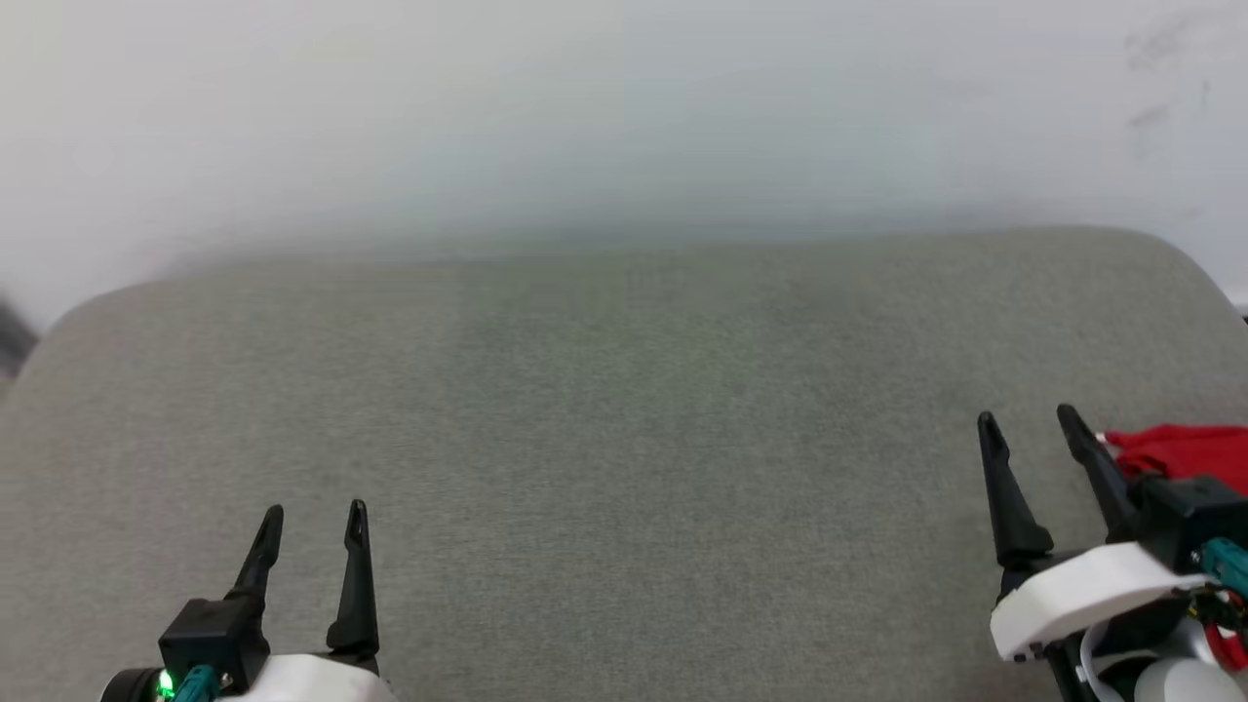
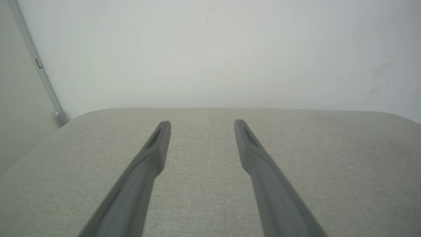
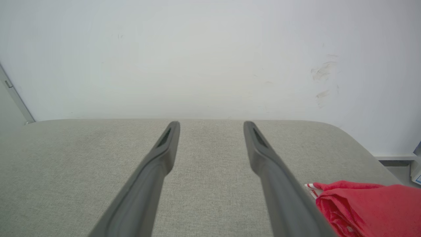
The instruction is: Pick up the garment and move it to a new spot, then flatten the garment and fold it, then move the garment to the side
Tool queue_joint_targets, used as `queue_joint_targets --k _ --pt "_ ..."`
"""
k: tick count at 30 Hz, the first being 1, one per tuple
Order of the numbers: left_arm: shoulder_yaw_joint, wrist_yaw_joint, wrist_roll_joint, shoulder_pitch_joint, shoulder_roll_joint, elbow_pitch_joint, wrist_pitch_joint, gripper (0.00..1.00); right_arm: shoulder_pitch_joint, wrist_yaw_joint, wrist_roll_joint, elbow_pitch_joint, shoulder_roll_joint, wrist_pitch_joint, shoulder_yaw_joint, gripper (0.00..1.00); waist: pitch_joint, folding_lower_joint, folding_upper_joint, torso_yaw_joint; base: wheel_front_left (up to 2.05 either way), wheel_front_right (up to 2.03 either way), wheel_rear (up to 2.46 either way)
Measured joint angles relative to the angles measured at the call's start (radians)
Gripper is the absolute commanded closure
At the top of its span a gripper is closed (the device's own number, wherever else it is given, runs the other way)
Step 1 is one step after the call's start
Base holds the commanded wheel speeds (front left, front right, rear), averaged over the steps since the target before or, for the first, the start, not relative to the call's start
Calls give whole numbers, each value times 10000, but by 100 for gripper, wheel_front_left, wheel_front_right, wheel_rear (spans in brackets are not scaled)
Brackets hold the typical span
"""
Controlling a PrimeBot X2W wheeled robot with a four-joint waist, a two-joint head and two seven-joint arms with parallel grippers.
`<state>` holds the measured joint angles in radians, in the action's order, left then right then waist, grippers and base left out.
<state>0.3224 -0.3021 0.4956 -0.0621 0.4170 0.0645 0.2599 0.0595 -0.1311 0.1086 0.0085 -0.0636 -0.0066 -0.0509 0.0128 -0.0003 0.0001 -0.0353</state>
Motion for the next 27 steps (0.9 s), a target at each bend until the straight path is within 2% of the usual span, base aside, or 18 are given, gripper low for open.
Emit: queue_joint_targets --k 5,11,24,25,27 --pt "-31 33 -38 -315 -46 25 2 0 -759 0 90 -731 52 234 73 0 427 0 0 369 0 0 0" --pt "13 165 -132 -520 -217 -4 2 0 -1413 0 215 -1080 81 441 -4 0 603 1 0 360 0 0 0" --pt "-249 625 -334 -562 -508 -230 2 0 -1409 0 257 -1168 100 497 65 0 532 2 0 350 0 0 0" --pt "-249 648 -336 -563 -531 -261 -6 100 -1419 0 257 -1150 102 477 61 100 525 3 0 367 0 0 0" --pt "-178 646 -332 -617 -612 -433 -29 100 -1511 0 257 -949 104 485 73 100 523 3 0 366 0 0 0"
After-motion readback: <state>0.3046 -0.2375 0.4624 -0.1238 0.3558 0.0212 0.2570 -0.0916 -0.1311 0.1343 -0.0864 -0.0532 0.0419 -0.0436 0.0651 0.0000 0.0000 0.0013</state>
